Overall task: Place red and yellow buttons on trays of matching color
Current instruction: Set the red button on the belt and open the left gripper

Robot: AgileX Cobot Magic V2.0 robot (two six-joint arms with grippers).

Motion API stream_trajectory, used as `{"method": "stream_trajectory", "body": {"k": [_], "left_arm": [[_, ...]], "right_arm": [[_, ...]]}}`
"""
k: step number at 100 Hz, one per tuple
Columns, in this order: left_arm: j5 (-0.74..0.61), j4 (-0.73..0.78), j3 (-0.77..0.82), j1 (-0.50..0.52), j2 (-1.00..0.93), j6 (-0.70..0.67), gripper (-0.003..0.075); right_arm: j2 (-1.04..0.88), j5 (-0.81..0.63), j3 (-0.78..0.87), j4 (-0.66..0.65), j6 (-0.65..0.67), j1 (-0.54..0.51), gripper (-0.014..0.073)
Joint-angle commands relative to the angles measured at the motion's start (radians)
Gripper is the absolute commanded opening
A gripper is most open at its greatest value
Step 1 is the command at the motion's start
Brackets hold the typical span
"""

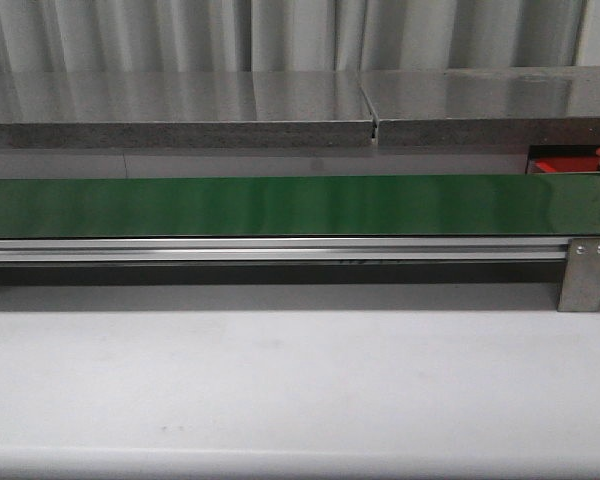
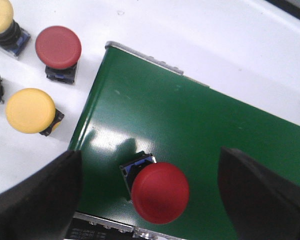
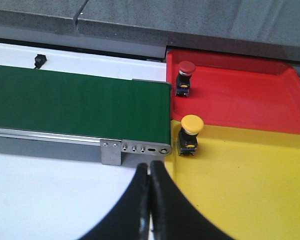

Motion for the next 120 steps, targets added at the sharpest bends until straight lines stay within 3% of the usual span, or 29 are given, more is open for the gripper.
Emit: {"method": "stream_trajectory", "body": {"k": [1,68,87,120], "left_arm": [[-0.028,-0.034,-0.038,0.014,-0.073,0.004,0.0552],[0.031,0.032,-0.038,0.243,-0.058,-0.001,0.0547],[0.063,0.137,-0.038,0.262,-0.012,-0.033,0.0547],[0.032,0.147,-0.038,0.266,0.091,-0.033,0.0547]], "right_arm": [[0.003,-0.069,-0.021,-0.001,-0.009,-0.001,-0.0117],[0.003,-0.069,-0.021,-0.001,-0.009,-0.001,-0.0117],[0.003,-0.069,-0.021,-0.001,-0.009,-0.001,-0.0117],[0.003,-0.069,-0.021,-0.001,-0.009,-0.001,-0.0117]]}}
